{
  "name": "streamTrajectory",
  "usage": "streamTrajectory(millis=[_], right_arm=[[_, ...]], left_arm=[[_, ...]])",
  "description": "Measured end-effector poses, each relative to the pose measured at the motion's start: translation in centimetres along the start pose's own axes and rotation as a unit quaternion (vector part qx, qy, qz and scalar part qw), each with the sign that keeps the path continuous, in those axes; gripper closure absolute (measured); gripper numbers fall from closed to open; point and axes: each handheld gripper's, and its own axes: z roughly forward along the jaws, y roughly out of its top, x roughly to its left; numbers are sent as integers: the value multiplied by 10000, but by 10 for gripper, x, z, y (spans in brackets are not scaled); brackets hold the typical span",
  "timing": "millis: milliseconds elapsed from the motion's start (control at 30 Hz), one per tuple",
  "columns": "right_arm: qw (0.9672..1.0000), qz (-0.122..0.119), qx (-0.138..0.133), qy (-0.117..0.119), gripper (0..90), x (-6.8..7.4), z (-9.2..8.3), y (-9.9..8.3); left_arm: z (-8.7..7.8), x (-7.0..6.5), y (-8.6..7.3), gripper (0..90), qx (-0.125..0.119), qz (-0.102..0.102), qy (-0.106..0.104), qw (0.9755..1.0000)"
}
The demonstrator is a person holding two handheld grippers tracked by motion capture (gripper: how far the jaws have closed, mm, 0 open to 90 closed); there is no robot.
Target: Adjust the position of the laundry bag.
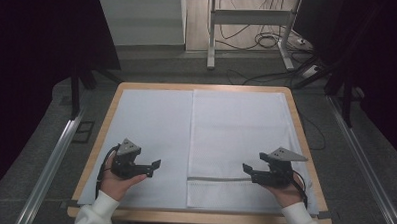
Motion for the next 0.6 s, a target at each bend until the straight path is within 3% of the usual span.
streamTrajectory(millis=[167,333,600], right_arm=[[10000,-12,-50,-50,205,-1,0,0],[10000,-13,-49,-45,210,-1,0,-2],[9996,-239,-26,-165,238,2,4,0]], left_arm=[[-2,-2,4,109,-34,-18,156,9999],[-4,-4,4,113,-174,-52,153,9997],[-3,-7,6,153,76,-17,35,10000]])
